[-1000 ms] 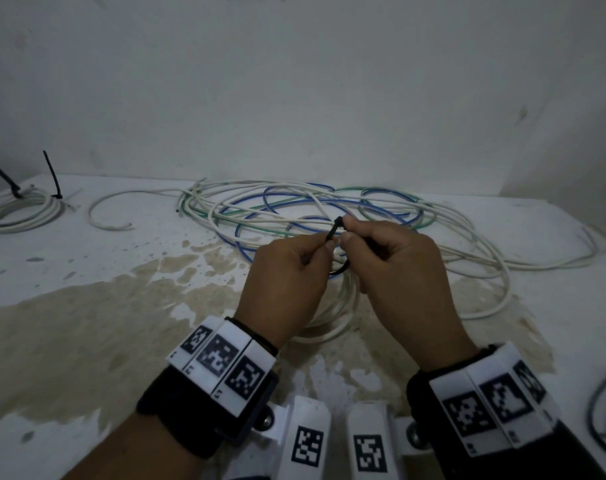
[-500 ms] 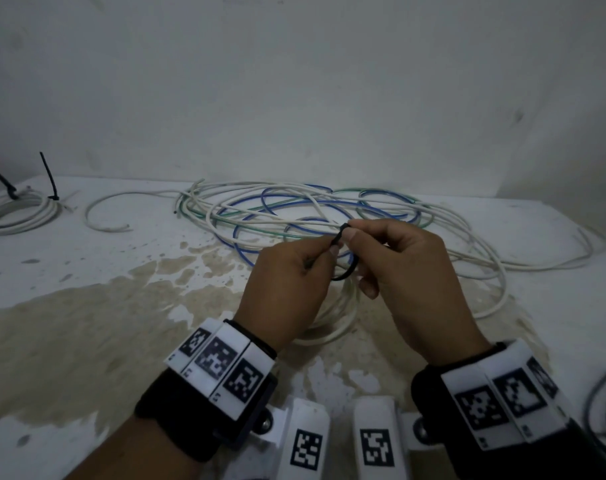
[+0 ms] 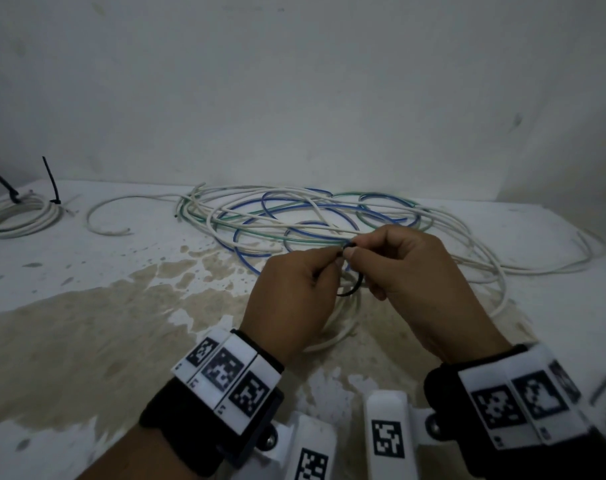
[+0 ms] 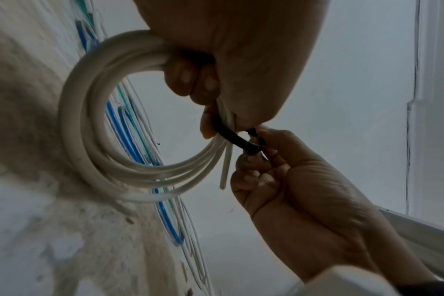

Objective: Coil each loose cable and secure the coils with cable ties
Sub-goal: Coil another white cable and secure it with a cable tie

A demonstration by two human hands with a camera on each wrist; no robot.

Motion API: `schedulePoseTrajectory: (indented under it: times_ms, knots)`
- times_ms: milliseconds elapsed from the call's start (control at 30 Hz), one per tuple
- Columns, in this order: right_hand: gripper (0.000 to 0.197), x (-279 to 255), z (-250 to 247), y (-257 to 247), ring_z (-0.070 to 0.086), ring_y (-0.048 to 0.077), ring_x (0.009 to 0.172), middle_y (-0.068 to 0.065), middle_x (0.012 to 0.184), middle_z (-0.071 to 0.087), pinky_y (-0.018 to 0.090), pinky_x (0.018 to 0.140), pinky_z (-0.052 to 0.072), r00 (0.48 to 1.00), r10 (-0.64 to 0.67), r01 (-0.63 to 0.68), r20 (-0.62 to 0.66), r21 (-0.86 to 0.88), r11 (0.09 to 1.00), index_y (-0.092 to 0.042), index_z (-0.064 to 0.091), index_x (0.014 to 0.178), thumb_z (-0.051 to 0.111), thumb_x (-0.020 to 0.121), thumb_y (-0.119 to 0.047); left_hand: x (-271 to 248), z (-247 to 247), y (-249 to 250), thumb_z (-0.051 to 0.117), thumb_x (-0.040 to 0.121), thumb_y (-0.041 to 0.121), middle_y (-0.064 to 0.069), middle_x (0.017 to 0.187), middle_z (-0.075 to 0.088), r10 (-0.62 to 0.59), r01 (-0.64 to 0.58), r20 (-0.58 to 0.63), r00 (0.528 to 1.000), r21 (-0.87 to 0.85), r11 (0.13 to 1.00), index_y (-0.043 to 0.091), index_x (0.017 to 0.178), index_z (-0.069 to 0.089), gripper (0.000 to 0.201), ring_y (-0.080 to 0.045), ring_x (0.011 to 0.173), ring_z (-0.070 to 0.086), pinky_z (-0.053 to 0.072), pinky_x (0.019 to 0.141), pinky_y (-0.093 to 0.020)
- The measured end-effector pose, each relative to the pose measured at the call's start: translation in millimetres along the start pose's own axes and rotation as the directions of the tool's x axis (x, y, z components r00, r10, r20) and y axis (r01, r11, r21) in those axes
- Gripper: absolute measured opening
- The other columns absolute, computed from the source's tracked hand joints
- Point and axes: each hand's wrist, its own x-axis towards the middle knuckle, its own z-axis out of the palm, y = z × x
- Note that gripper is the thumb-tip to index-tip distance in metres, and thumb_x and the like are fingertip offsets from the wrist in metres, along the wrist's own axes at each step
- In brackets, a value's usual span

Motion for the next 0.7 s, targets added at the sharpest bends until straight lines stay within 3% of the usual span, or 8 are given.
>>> schedulePoseTrajectory:
  times_ms: [167,233,267,333,533,633,700]
  knots:
    - [0.013,-0.3,2.6,1.0,0.050,-0.001,0.042,-0.007,0.052,0.060,0.010,0.044,0.037,1.000,0.008,-0.008,0.030,0.000,1.000,-0.012,0.065,0.074,0.066,0.082,-0.002,0.8,-1.5,1.5,0.046,0.090,0.027,0.001,0.077,0.072,-0.007,0.007,0.037,0.999,0.011,1.000,0.021,0.099,0.074,0.030,-0.014,0.070,0.063,0.049,0.064,-0.037]
    - [0.015,-0.3,5.8,-0.9,0.053,-0.002,0.046,-0.011,0.052,0.061,0.009,0.047,0.039,0.999,-0.043,0.043,-0.020,0.001,0.999,-0.013,0.064,0.073,0.065,0.082,-0.001,2.3,-2.1,1.8,0.049,0.087,0.029,0.005,0.084,0.074,-0.057,0.057,-0.003,0.998,-0.044,0.997,0.020,0.097,0.075,0.030,-0.006,0.079,0.065,0.051,0.072,-0.024]
    - [0.016,-0.5,7.0,-2.1,0.055,-0.003,0.048,-0.013,0.052,0.062,0.009,0.049,0.041,0.996,-0.073,0.073,-0.052,-0.001,0.997,-0.013,0.063,0.073,0.065,0.083,0.000,3.5,-3.1,2.0,0.049,0.086,0.031,0.007,0.085,0.074,-0.076,0.075,-0.017,0.997,-0.048,0.996,0.020,0.096,0.075,0.030,-0.002,0.082,0.064,0.048,0.072,-0.016]
    - [0.017,-1.4,8.7,-2.9,0.056,-0.004,0.052,-0.015,0.055,0.062,0.008,0.053,0.042,0.984,-0.137,0.134,-0.114,-0.030,0.990,-0.015,0.063,0.073,0.066,0.082,-0.001,5.9,-5.0,0.6,0.048,0.085,0.034,0.009,0.083,0.072,-0.106,0.106,0.005,0.994,-0.067,0.992,0.019,0.092,0.075,0.032,0.002,0.080,0.062,0.043,0.068,-0.009]
    - [0.014,-4.1,11.4,-3.0,0.056,0.001,0.053,-0.008,0.057,0.063,0.013,0.052,0.043,0.974,-0.200,0.185,-0.106,-0.134,0.974,-0.014,0.064,0.070,0.069,0.081,-0.006,5.1,-7.0,-0.2,0.052,0.087,0.028,0.007,0.075,0.073,-0.055,0.056,0.004,0.998,-0.101,0.993,0.019,0.088,0.077,0.027,-0.001,0.071,0.064,0.046,0.064,-0.016]
    - [0.010,-3.5,10.0,0.9,0.061,0.014,0.059,0.002,0.061,0.064,0.029,0.059,0.049,0.983,-0.181,0.169,-0.016,-0.279,0.945,-0.008,0.066,0.072,0.069,0.081,-0.013,2.7,-4.9,-2.0,0.050,0.088,0.022,0.001,0.065,0.067,0.036,-0.036,0.022,0.999,0.022,0.999,0.017,0.073,0.071,0.026,-0.013,0.064,0.061,0.048,0.062,-0.035]
    - [0.010,-3.5,8.8,0.2,0.060,0.008,0.059,0.000,0.061,0.065,0.021,0.056,0.046,0.983,-0.182,0.167,-0.031,-0.269,0.949,-0.009,0.066,0.072,0.067,0.081,-0.013,2.6,-3.0,-0.9,0.051,0.089,0.022,0.006,0.068,0.067,0.003,-0.002,0.010,1.000,-0.042,0.999,0.020,0.075,0.071,0.024,-0.007,0.068,0.062,0.050,0.066,-0.031]
